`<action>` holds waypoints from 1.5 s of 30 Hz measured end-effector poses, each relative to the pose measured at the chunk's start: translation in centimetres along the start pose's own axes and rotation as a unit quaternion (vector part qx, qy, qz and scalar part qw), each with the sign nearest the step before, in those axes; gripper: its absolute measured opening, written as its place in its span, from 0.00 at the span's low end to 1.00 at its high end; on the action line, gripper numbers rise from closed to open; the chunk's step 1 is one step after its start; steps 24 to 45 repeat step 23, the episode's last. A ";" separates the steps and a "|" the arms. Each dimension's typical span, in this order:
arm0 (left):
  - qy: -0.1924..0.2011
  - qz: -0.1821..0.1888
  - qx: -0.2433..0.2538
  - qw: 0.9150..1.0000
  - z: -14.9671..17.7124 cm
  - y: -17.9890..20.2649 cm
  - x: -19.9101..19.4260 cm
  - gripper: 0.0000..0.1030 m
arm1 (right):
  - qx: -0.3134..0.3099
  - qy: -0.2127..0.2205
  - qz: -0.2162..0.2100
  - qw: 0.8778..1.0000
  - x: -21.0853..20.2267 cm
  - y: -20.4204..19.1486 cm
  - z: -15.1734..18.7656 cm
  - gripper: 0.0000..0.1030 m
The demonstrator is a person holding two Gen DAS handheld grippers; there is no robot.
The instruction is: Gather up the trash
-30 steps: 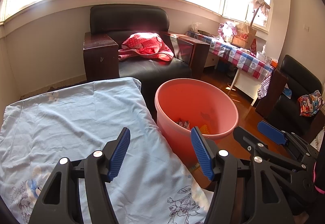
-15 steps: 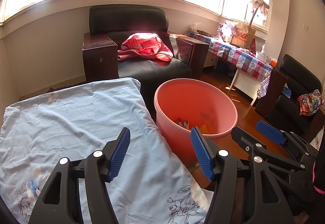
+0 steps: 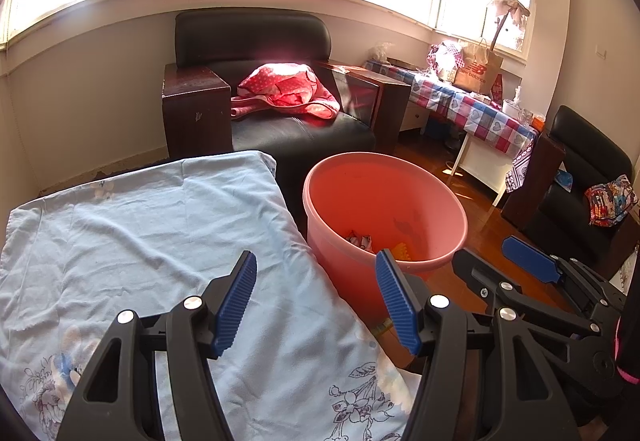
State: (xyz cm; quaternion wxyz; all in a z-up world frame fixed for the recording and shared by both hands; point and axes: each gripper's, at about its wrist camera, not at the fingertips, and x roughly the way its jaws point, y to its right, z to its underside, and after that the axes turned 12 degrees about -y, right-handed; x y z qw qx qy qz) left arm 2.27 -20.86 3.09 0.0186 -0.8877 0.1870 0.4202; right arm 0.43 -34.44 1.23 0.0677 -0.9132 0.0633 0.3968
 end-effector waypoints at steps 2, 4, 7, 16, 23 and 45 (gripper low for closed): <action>0.000 0.000 0.001 1.000 0.0 0.0 0.0 0.59 | 0.000 0.000 0.000 1.000 0.0 0.0 0.0 0.59; -0.001 -0.001 0.000 1.000 0.0 0.0 0.0 0.59 | -0.001 -0.001 0.000 1.000 0.1 -0.1 0.0 0.59; -0.002 0.000 -0.001 1.000 0.5 -0.2 0.2 0.59 | -0.002 -0.002 0.000 1.000 0.4 -0.4 -0.1 0.59; -0.008 0.000 -0.009 1.000 0.7 -1.0 0.4 0.59 | -0.008 -0.007 0.002 1.000 1.1 -1.0 -0.1 0.59; -0.020 -0.006 -0.020 1.000 0.5 -1.9 0.7 0.59 | -0.019 -0.014 0.000 1.000 1.7 -1.8 -0.4 0.59; -0.020 -0.006 -0.020 1.000 0.5 -1.9 0.7 0.59 | -0.019 -0.014 0.000 1.000 1.7 -1.8 -0.4 0.59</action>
